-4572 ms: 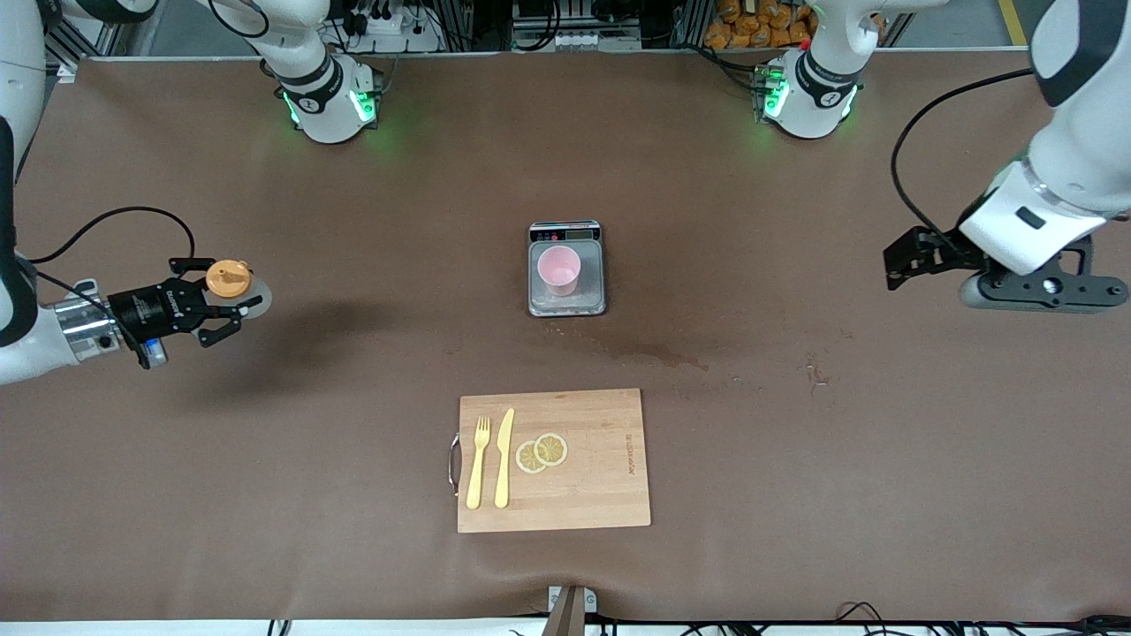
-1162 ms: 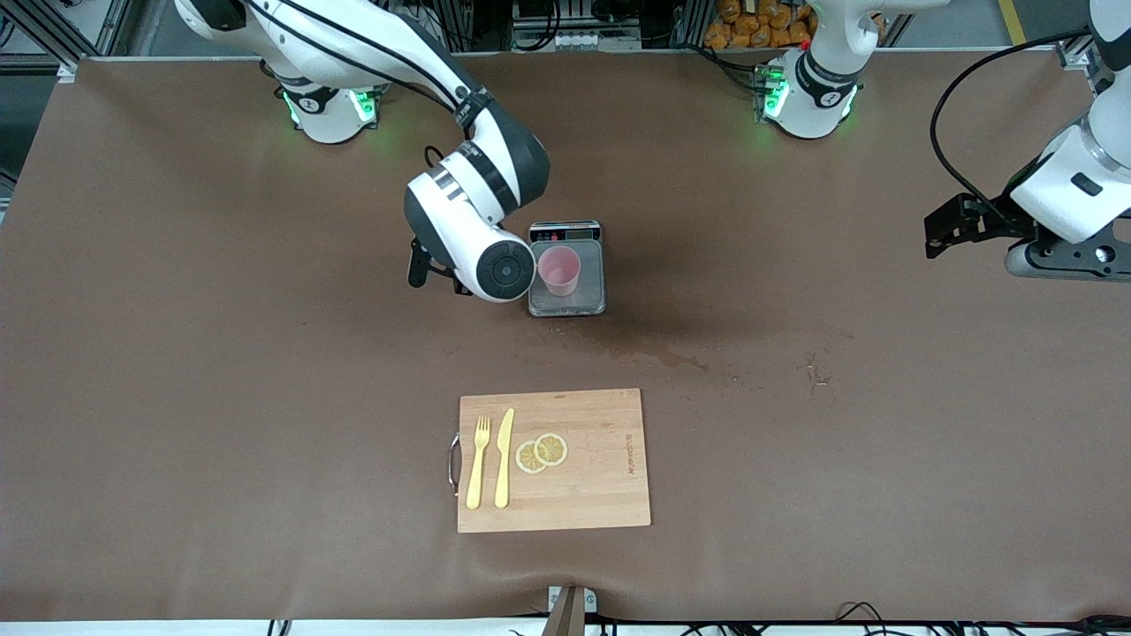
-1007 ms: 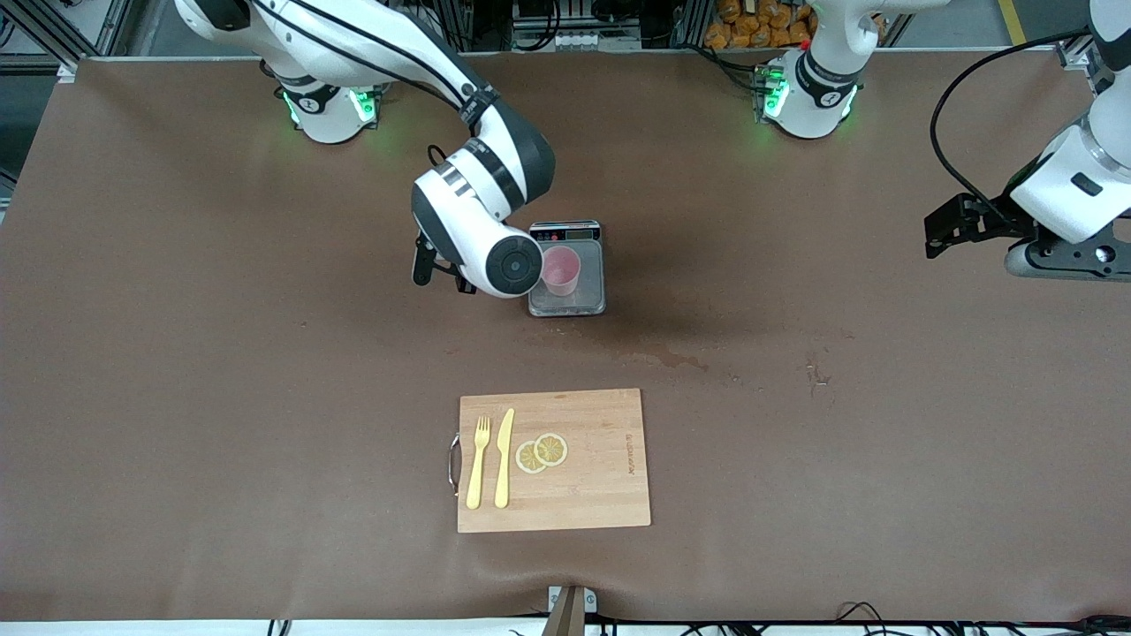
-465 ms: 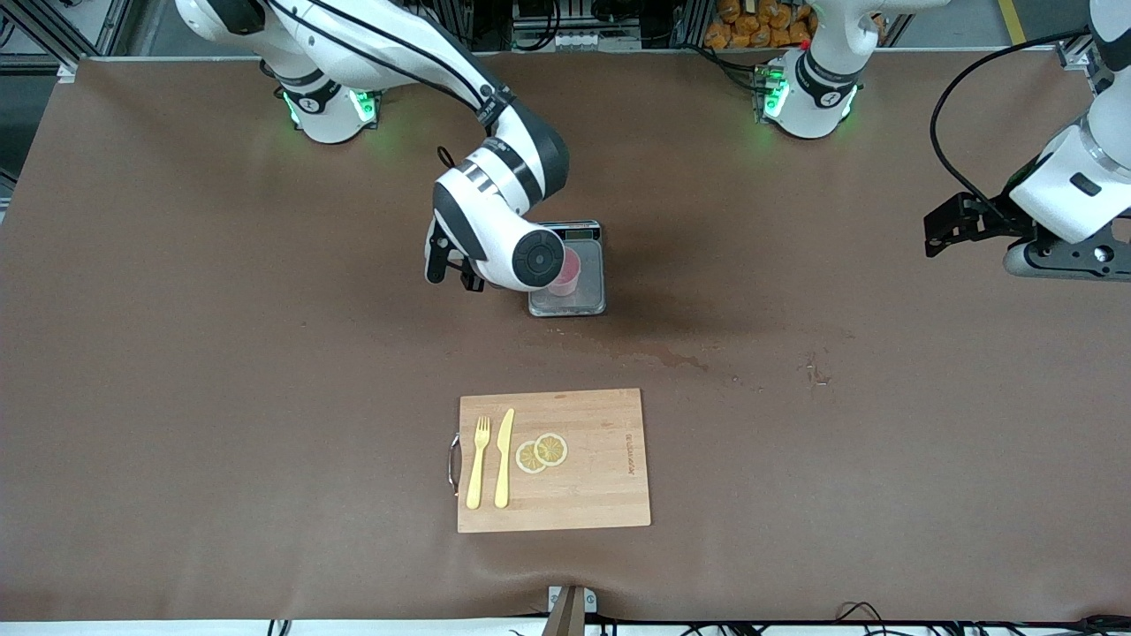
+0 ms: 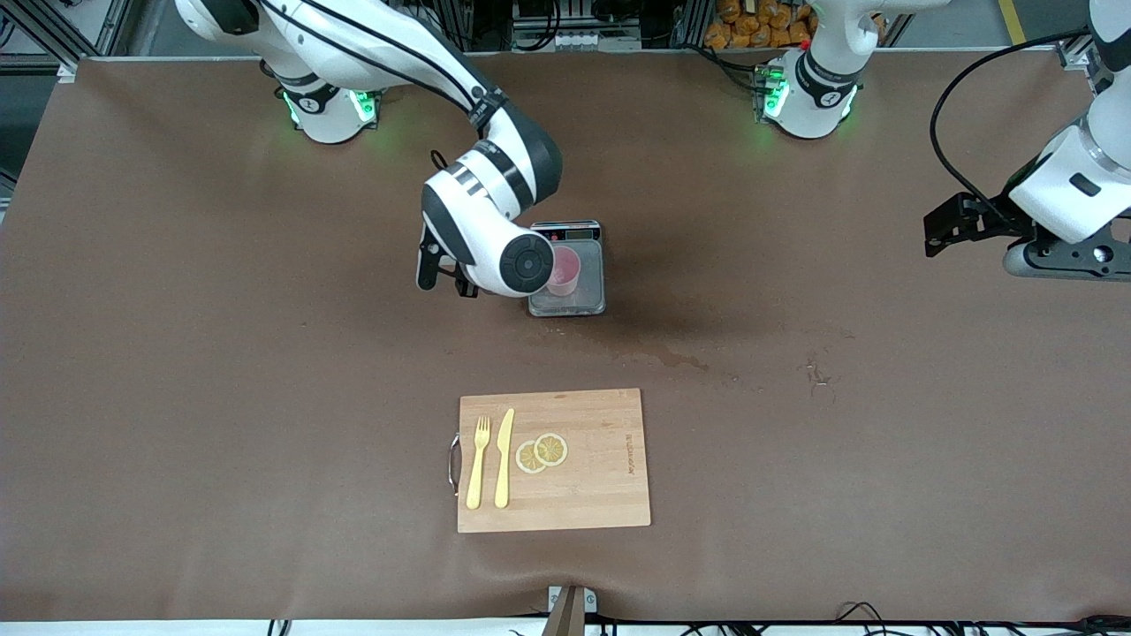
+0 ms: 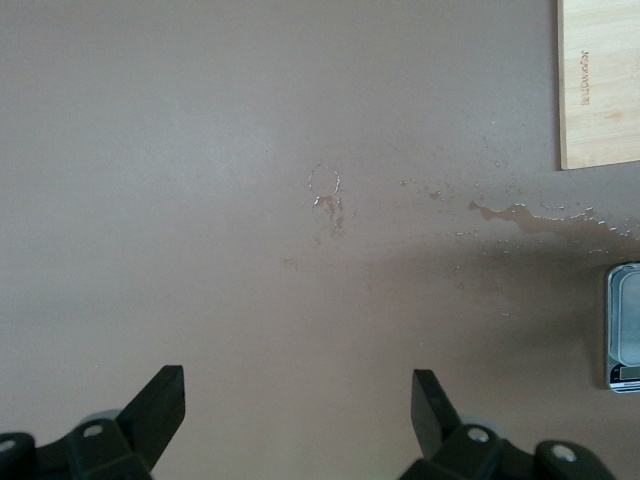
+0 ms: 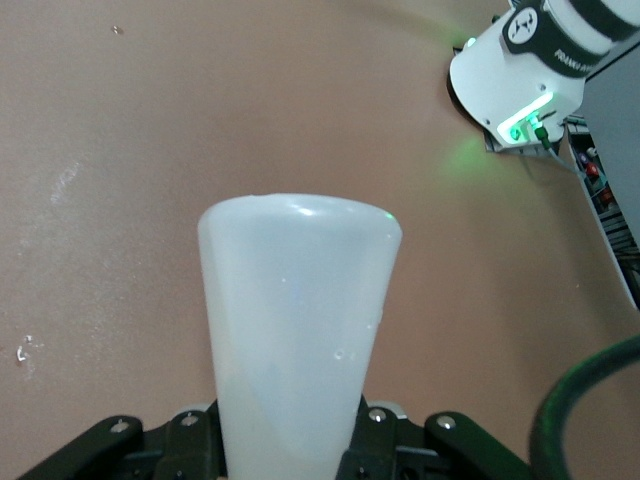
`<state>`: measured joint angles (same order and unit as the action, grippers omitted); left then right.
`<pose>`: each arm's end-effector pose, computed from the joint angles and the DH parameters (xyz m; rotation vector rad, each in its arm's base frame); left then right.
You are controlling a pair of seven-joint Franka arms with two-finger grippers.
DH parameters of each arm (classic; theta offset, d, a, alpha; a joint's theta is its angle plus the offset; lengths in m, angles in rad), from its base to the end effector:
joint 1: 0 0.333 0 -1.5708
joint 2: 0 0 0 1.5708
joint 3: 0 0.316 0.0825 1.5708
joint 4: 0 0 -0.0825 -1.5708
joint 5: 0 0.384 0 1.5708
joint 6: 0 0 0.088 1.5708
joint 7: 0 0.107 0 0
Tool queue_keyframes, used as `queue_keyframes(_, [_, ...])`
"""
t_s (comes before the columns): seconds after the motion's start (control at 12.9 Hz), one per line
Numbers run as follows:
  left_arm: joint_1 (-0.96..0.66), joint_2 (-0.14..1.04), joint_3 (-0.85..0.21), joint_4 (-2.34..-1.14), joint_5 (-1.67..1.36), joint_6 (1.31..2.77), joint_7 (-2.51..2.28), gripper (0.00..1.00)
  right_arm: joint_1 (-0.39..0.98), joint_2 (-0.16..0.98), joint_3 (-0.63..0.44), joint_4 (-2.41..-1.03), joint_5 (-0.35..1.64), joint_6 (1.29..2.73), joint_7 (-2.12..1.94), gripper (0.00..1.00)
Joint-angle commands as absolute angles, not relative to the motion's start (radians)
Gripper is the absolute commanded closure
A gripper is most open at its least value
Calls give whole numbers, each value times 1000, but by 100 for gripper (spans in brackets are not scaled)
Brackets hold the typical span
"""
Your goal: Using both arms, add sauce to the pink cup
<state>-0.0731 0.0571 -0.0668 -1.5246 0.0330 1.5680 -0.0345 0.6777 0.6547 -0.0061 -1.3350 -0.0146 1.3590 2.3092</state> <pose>0.5668 -0.0751 0.6140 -3.1070 0.1640 0.0171 0.5096 0.4038 0.3143 1.7168 -1.8325 -0.0415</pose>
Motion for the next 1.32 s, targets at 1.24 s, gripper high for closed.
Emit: queue_keyframes(1.24, [-69, 55, -69, -1531, 32, 1560, -20, 0, 250, 374, 3, -1451, 288, 1246, 1685, 77])
